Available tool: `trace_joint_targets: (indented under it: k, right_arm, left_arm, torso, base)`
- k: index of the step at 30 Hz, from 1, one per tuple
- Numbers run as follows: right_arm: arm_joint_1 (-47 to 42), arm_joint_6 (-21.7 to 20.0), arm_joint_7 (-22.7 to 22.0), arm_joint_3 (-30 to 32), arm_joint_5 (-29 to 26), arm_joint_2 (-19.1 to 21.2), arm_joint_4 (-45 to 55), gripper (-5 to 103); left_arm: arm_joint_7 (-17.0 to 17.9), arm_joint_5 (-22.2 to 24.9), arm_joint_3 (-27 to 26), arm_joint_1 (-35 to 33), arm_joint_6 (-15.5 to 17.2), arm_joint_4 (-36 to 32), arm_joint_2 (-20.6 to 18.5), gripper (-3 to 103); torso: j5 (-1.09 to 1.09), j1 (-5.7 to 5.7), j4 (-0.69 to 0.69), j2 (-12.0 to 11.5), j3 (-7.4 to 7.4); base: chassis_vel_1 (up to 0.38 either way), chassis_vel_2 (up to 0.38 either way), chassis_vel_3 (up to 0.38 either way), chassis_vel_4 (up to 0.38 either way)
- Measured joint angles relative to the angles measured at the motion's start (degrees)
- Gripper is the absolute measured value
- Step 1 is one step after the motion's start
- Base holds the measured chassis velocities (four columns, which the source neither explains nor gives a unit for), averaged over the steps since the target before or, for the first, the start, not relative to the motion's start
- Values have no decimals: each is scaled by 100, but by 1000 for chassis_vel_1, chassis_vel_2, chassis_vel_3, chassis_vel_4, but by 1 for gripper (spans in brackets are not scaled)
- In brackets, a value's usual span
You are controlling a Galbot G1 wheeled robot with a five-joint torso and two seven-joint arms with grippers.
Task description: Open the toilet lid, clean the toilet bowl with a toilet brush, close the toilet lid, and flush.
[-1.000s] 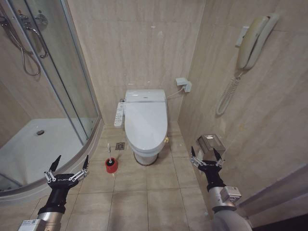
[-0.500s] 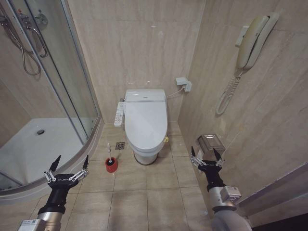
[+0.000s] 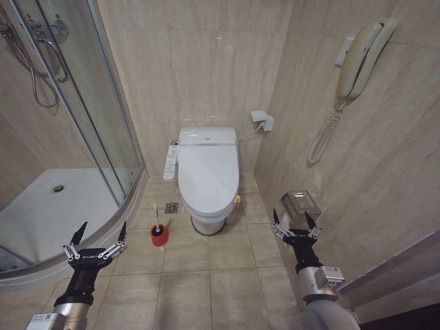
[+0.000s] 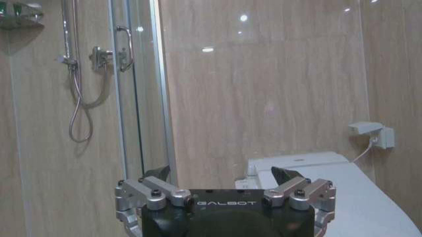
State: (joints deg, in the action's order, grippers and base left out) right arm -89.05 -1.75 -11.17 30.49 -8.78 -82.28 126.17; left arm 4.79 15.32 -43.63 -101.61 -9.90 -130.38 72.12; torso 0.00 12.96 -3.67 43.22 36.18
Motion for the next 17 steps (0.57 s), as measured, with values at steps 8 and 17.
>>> trace_joint_targets:
  k: [8,17]
  right_arm:
    - [0,0,0,0,0,0,0,100]
    - [0,0,0,0,0,0,0,100]
  left_arm:
    - [0,0,0,0,0,0,0,100]
    - [0,0,0,0,0,0,0,100]
  torso:
    - [0,0,0,0,0]
    - [0,0,0,0,0]
  base:
    - [0,0,0,0]
    - [0,0,0,0]
